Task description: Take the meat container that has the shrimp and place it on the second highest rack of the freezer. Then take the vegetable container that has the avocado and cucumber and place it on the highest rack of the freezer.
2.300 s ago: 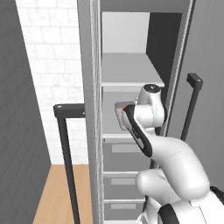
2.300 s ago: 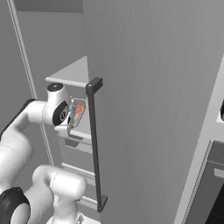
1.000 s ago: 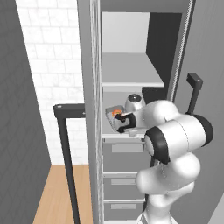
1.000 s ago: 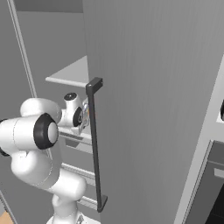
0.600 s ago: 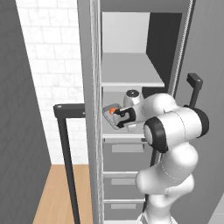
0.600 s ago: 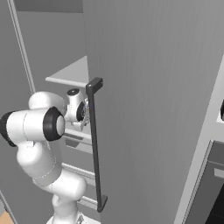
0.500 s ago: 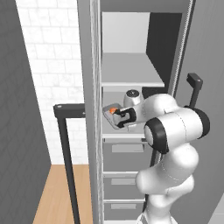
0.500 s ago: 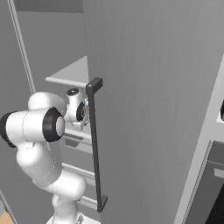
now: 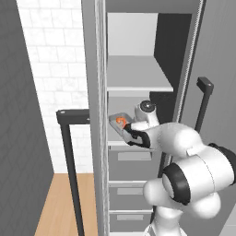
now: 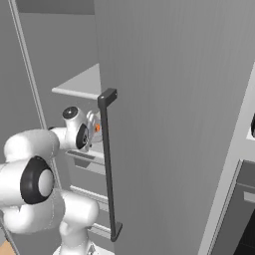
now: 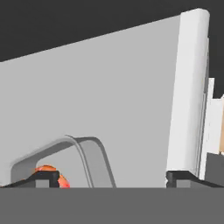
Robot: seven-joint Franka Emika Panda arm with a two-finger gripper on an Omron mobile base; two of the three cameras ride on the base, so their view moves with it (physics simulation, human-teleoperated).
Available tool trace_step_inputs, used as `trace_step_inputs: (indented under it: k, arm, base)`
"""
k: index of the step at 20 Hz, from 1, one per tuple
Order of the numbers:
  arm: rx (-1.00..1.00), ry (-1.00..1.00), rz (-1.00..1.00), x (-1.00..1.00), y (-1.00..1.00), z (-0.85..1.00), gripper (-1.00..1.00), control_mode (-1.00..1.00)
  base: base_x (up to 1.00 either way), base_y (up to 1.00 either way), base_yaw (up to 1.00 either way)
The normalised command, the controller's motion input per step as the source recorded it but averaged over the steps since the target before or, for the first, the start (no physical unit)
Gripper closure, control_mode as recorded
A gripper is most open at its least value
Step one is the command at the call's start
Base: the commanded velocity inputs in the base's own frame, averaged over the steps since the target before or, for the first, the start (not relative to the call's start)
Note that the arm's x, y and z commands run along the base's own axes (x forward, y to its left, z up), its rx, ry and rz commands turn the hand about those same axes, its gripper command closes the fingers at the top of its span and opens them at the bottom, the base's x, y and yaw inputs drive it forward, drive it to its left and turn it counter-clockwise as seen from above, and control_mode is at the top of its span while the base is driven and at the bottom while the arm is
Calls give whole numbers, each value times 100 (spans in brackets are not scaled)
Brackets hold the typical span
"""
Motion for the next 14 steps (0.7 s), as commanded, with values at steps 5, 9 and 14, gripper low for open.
trace_step_inputs:
  k: [5,9,14]
  arm:
    - [14,-3,1,-80,0,100,-100,-100]
    - [13,23,6,-64,7,100,-100,-100]
    - [3,43,9,-59,22,100,-100,-100]
  base:
    - [0,0,0]
    - [0,0,0]
    - [0,0,0]
